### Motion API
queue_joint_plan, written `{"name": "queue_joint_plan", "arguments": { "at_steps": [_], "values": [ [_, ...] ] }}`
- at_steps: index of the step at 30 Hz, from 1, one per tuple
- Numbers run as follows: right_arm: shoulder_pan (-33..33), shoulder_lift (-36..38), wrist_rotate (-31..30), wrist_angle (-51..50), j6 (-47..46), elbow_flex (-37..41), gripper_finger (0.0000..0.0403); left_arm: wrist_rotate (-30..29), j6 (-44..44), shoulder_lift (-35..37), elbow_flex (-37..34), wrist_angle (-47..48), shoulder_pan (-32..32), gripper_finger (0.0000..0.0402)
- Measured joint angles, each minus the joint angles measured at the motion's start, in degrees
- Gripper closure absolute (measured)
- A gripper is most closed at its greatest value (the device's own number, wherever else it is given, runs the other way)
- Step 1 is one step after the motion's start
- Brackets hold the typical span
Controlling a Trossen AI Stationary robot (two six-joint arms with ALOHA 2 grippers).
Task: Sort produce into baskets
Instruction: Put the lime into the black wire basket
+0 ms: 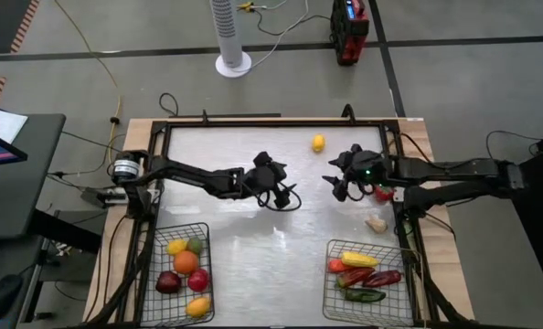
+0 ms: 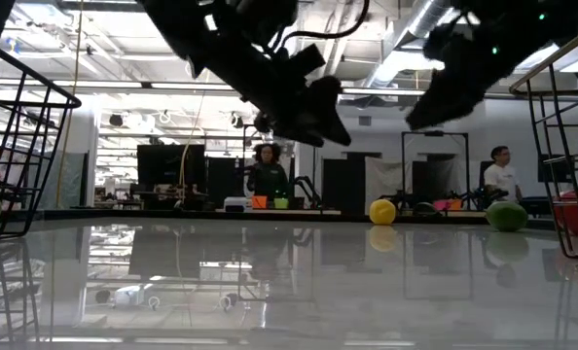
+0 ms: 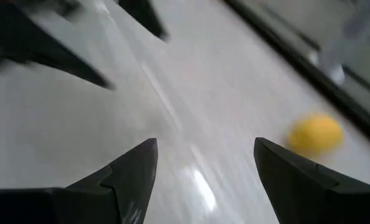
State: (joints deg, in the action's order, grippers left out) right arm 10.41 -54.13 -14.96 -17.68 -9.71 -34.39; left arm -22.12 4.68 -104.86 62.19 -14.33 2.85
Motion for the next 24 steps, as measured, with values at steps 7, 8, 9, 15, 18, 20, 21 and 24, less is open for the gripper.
{"name": "queue_joint_plan", "arguments": {
  "at_steps": [7,8,9,15,18,20,21,24],
  "values": [
    [9.32,-5.81,-0.04,-23.09,-3.71,-4.59,0.0109,4.71,-6.06,0.00,-4.59,-13.23,-0.94,0.0068],
    [9.95,-6.97,-0.08,-25.67,-3.56,-5.43,0.0108,5.75,-6.36,0.00,-5.33,-17.05,-0.95,0.0068],
    [10.44,-7.95,-0.08,-27.71,-3.48,-6.39,0.0108,6.86,-6.57,0.00,-6.16,-21.21,-0.92,0.0068],
    [11.52,-14.02,-0.16,-37.18,-1.78,-11.18,0.0109,14.31,-6.14,0.00,-7.34,-29.76,-1.20,0.0068],
    [11.52,-17.19,-1.34,-39.27,-0.93,-11.54,0.0109,17.40,-4.84,0.00,-7.34,-30.09,-1.18,0.0068],
    [11.68,-19.41,-1.34,-39.95,-0.70,-11.54,0.0109,18.92,-3.70,0.00,-7.34,-29.67,-1.14,0.0068],
    [11.88,-20.39,-1.21,-40.22,-0.42,-11.54,0.0109,19.84,-2.95,0.00,-7.34,-29.59,-1.16,0.0068],
    [12.43,-22.90,-0.33,-41.13,0.75,-11.54,0.0109,20.93,-1.27,0.49,-6.92,-27.97,-1.24,0.0068]
  ]
}}
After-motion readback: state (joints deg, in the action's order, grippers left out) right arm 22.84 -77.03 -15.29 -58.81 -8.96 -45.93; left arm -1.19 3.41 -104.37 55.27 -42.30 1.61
